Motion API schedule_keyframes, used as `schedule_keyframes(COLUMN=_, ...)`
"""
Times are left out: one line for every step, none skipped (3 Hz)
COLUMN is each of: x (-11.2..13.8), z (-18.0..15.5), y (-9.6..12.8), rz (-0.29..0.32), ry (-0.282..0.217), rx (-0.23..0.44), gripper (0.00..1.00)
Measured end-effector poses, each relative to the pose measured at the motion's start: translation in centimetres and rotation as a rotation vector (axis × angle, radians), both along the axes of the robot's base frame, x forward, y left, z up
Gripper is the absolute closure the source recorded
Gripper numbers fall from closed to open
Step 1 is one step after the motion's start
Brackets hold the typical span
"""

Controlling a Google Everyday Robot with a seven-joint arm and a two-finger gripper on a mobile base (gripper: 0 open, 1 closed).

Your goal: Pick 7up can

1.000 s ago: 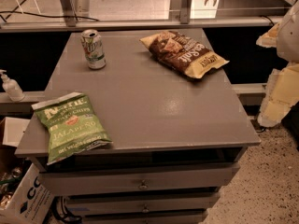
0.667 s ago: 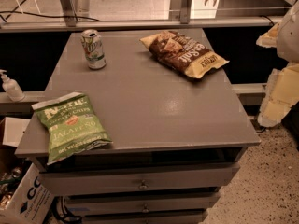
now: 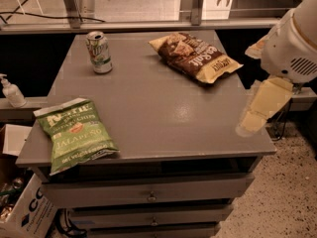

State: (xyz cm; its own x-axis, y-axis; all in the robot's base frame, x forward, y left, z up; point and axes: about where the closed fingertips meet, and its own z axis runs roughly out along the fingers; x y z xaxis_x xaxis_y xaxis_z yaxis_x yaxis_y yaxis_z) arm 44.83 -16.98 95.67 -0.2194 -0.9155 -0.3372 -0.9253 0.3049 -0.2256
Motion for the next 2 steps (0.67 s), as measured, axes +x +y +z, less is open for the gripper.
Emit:
schedule_keyframes(x=2.0, z=-1.1, y=5.3, rz=0.02, ry=-0.021, rx=0.114, gripper=0.0)
schedule_keyframes(x=4.4, z=-1.4, y=9.8, rz=0.026, ry=-0.041, rx=0.225, gripper=0.0)
